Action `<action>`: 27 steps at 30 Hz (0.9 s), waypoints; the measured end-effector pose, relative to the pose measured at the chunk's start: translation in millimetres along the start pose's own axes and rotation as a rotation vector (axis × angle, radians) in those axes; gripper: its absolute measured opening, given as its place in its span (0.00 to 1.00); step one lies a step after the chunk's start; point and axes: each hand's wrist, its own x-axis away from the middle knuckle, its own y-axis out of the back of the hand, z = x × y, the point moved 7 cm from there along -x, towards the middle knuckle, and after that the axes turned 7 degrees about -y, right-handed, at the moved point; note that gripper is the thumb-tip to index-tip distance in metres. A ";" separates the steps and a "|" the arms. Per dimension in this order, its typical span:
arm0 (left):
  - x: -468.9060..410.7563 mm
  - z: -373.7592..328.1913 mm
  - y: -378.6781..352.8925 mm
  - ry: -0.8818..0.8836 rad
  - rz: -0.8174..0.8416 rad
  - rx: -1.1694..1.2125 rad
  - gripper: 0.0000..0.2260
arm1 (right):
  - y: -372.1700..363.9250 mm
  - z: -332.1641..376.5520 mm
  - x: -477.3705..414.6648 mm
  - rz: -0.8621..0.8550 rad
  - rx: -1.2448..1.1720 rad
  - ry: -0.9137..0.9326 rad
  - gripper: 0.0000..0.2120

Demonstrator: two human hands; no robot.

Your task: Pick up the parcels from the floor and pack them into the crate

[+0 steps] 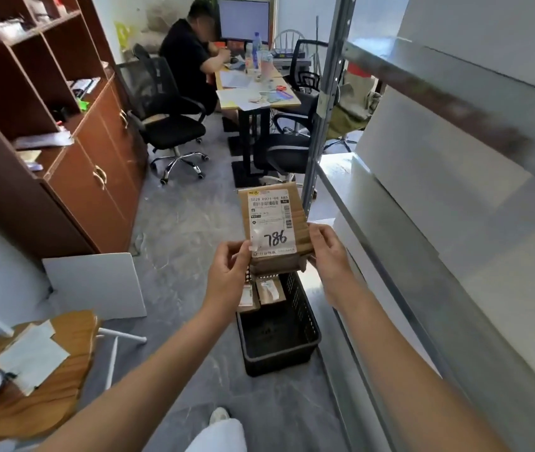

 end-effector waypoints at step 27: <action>-250.8 355.9 11.3 0.580 0.084 -0.222 0.04 | -50.1 -242.7 -346.0 -0.142 0.213 -0.565 0.13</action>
